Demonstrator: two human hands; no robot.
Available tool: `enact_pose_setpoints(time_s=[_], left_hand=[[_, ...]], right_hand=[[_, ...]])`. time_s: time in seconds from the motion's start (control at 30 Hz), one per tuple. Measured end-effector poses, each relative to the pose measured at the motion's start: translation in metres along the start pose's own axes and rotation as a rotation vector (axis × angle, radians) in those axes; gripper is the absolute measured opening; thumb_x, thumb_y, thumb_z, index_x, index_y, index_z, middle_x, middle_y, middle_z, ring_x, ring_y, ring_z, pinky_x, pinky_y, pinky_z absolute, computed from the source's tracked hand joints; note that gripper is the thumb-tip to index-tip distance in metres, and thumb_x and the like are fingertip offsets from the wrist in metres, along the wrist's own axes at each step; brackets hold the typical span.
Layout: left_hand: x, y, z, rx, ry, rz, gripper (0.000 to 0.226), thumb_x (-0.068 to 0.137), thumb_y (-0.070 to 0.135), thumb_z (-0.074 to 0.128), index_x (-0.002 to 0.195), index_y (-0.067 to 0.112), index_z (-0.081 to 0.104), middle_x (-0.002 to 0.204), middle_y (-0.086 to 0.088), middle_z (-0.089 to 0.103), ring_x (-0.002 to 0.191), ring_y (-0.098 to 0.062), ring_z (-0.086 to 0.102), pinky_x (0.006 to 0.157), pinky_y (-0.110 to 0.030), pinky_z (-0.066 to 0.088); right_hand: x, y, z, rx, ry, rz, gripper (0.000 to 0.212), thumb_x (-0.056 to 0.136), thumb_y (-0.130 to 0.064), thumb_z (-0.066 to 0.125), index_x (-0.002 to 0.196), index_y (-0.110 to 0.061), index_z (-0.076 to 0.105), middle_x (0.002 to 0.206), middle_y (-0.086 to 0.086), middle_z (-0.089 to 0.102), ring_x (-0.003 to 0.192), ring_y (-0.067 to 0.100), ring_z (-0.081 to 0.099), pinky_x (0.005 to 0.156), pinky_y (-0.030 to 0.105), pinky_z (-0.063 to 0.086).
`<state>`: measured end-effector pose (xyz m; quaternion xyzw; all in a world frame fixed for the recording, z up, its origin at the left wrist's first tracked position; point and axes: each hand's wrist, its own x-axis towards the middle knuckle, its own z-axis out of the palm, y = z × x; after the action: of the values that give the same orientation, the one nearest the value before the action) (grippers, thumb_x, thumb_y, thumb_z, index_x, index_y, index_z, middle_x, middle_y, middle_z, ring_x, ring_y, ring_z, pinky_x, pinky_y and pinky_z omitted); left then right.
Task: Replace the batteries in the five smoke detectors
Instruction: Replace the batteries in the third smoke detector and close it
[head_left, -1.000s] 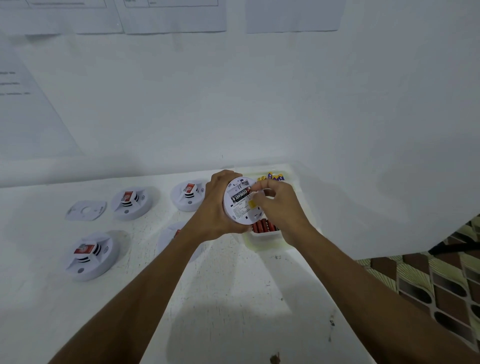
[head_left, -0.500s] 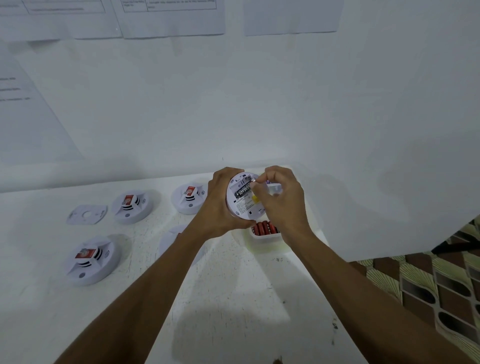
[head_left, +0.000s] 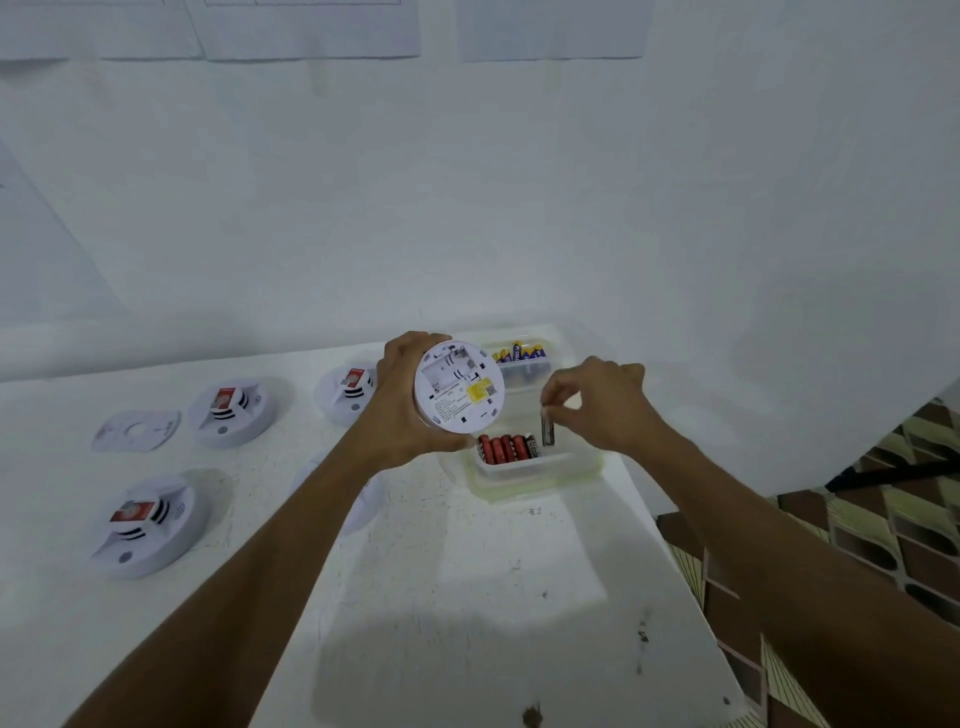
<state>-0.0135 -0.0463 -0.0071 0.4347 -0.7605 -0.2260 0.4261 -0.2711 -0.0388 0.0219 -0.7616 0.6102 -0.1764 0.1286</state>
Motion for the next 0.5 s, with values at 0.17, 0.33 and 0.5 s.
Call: enact_pose_setpoints(time_s=[0.17,0.33,0.5], left_hand=[[0.002,-0.001,0.004,-0.012,-0.015,-0.018,0.101,0.039,0.049,0.087,0.125,0.049,0.034,0.13,0.006,0.036,0.125,-0.011,0.035,0.104,-0.019,0.032],[0.006,-0.008,-0.005,-0.021,-0.001,-0.059,0.099,0.038,0.049,0.086,0.124,0.049,0.036,0.13,0.007,0.037,0.127,-0.016,0.036,0.104,-0.022,0.032],[0.014,-0.014,-0.013,-0.018,0.006,-0.071,0.099,0.038,0.052,0.085,0.121,0.063,0.032,0.127,0.024,0.034,0.128,-0.017,0.037,0.105,-0.022,0.033]], right_hand=[[0.007,0.002,0.015,-0.272,-0.113,-0.056,0.013,0.089,-0.04,0.064,0.084,-0.031,0.071,0.083,-0.013,0.072,0.084,0.004,0.056,0.076,0.036,0.015],[0.013,0.005,0.013,-0.225,-0.092,-0.097,0.017,0.094,-0.044,0.058,0.091,-0.032,0.07,0.084,-0.014,0.071,0.086,0.006,0.061,0.08,0.037,0.019],[0.05,0.005,0.003,0.198,0.175,-0.107,0.005,0.088,-0.028,0.067,0.086,-0.026,0.072,0.076,-0.011,0.069,0.079,0.012,0.066,0.081,0.033,0.044]])
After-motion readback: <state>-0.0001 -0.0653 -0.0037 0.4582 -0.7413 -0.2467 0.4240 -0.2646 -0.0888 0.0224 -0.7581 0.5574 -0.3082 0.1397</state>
